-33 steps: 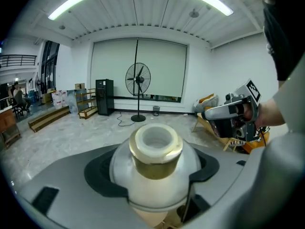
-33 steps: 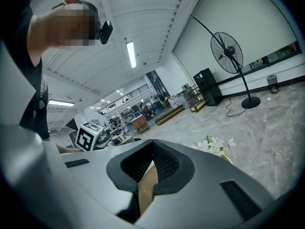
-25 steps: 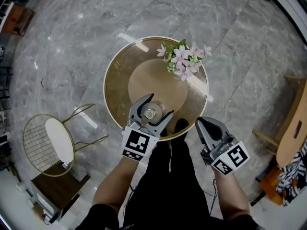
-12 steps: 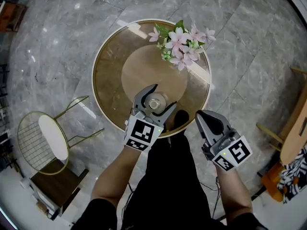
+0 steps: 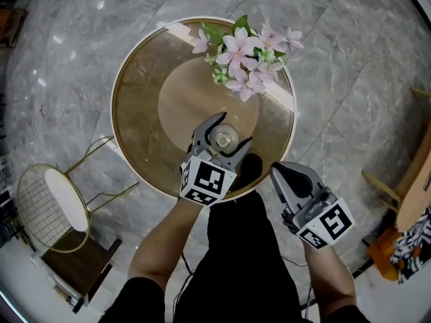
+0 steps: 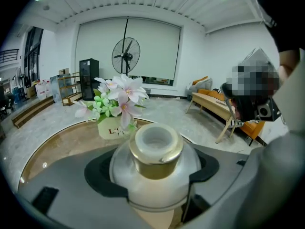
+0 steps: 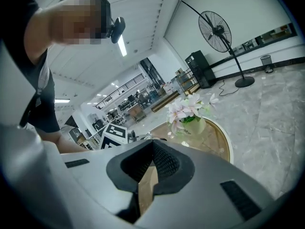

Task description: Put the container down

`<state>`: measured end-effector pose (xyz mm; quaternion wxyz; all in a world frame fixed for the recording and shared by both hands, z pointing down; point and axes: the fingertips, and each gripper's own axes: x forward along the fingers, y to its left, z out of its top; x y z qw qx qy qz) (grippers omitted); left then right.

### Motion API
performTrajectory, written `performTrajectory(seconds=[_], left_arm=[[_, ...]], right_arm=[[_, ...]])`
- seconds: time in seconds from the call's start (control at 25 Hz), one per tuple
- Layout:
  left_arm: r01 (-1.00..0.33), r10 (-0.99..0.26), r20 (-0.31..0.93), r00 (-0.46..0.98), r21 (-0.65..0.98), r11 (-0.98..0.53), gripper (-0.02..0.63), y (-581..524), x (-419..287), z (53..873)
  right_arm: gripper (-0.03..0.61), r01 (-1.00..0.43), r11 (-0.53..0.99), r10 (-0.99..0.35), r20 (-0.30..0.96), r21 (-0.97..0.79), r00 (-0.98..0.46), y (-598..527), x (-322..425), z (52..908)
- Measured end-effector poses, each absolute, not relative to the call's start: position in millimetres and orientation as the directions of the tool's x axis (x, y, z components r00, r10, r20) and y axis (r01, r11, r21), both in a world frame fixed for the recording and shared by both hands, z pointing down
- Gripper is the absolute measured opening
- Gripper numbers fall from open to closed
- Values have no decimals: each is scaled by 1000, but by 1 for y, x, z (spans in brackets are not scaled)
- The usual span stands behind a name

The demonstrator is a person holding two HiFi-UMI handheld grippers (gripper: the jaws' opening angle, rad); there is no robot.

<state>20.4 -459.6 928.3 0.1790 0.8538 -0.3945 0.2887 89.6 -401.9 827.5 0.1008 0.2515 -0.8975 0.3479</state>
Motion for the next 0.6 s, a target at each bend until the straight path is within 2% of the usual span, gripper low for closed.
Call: performTrajectory(seconds=[0.6], left_arm=[[-756, -558, 660, 503, 23, -654, 348, -476, 39, 973]], right_arm=[[15, -504, 636, -360, 354, -584, -863, -409, 95, 840]])
